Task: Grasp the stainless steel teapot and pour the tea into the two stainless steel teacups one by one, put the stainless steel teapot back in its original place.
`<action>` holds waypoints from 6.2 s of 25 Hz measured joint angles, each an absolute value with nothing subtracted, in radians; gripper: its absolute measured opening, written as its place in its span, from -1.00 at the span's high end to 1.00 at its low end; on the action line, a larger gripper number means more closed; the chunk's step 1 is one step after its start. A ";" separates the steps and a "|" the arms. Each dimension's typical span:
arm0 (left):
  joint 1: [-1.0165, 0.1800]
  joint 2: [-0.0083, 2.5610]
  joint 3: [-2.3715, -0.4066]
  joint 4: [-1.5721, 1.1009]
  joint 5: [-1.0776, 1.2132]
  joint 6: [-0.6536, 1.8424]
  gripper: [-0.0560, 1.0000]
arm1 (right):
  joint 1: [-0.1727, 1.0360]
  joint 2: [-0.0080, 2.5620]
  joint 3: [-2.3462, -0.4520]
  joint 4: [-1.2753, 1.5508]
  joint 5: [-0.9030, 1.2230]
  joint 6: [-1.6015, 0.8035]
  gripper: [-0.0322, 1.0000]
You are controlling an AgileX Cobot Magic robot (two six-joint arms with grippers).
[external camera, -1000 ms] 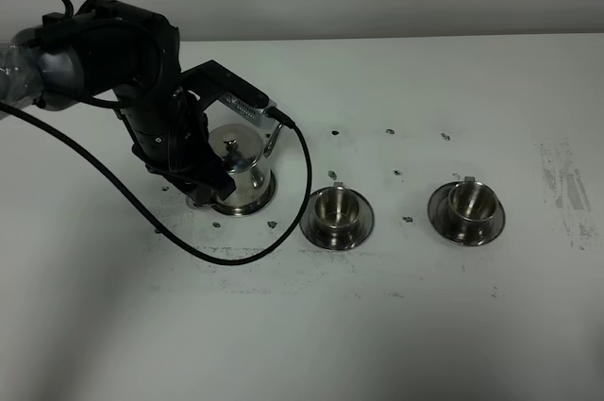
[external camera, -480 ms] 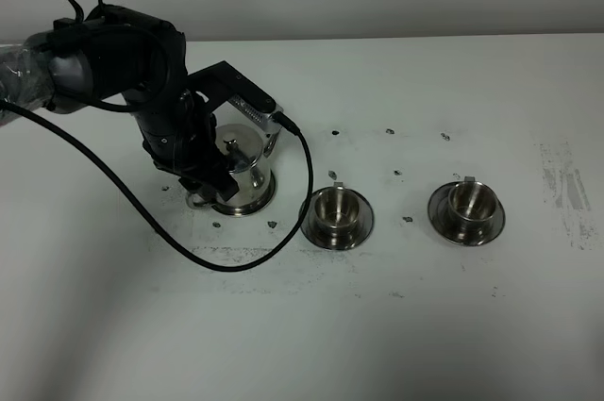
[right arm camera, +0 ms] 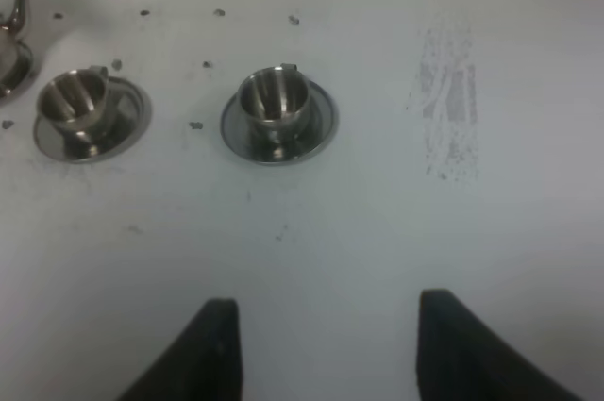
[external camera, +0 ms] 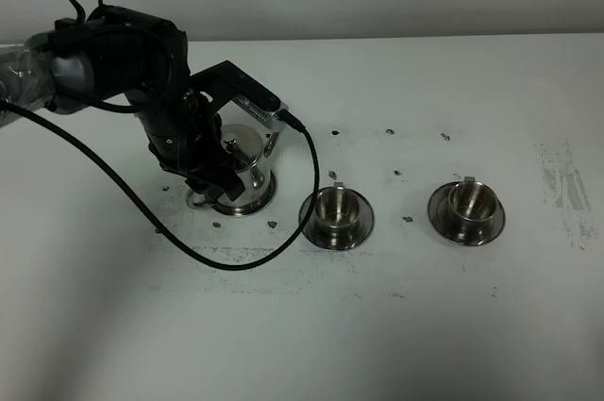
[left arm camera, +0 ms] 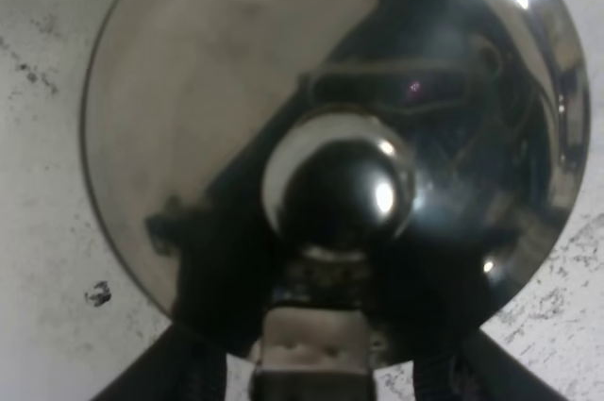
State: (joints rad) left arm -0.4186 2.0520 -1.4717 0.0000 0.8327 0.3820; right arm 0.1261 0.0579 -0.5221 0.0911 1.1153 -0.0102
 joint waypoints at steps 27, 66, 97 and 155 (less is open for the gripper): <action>-0.421 2.060 -1.472 0.013 0.829 0.358 0.05 | 0.126 0.058 -0.522 0.091 1.115 -0.010 0.14; -0.422 2.047 -1.474 0.018 0.853 0.242 0.53 | 0.126 0.058 -0.522 0.091 1.115 -0.010 0.14; -0.423 2.074 -1.851 -0.026 1.056 1.070 0.53 | 0.126 0.058 -0.522 0.091 1.115 -0.010 0.14; -0.632 2.504 -2.332 -0.050 0.805 1.568 0.53 | 0.126 0.058 -0.522 0.091 1.115 -0.010 0.14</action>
State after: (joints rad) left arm -0.6320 2.5040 -2.3321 -0.0497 0.8050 1.5683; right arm 0.1261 0.0579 -0.5221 0.0911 1.1153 -0.0102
